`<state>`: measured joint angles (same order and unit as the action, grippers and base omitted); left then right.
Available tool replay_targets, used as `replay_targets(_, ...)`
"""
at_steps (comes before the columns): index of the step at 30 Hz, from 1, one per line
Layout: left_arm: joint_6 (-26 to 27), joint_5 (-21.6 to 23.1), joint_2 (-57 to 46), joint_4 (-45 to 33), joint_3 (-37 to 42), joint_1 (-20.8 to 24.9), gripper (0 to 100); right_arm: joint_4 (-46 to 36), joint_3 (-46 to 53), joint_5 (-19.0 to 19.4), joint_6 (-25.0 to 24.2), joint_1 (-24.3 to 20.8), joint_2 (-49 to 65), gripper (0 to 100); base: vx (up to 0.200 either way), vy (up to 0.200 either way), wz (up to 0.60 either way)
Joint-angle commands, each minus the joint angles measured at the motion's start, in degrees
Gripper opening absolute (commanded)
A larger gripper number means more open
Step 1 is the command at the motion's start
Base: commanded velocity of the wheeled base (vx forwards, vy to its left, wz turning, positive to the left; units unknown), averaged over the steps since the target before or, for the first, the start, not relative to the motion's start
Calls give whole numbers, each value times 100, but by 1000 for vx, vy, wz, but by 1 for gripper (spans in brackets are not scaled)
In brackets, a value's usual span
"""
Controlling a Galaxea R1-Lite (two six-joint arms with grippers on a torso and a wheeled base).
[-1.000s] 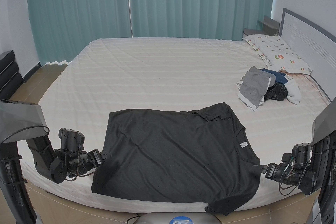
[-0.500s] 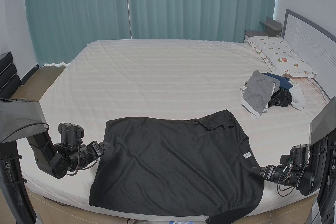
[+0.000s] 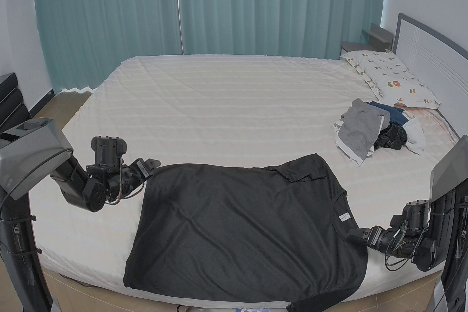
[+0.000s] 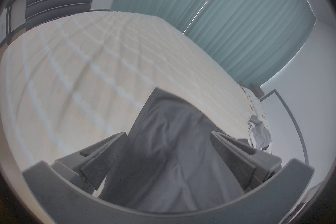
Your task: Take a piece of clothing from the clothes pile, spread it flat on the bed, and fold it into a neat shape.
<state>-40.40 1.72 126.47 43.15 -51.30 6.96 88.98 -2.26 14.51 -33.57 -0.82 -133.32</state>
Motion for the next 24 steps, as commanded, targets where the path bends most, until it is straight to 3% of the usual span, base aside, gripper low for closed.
replay_targets(1, -21, -49, 1170, -369, -1594, -28, 100, 49, -56, 8, -123, 3, -28, 100, 0, 0, 0)
replay_targets(6, -135, -58, 1899, -439, -2622, -230, 100, 49, -65, 26, -141, 3, -80, 100, 0, 0, 0)
replay_targets(24, -249, -84, 2260, -519, -2930, -309, 100, 49, -135, 8, -141, -33, -186, 100, 0, 0, 0)
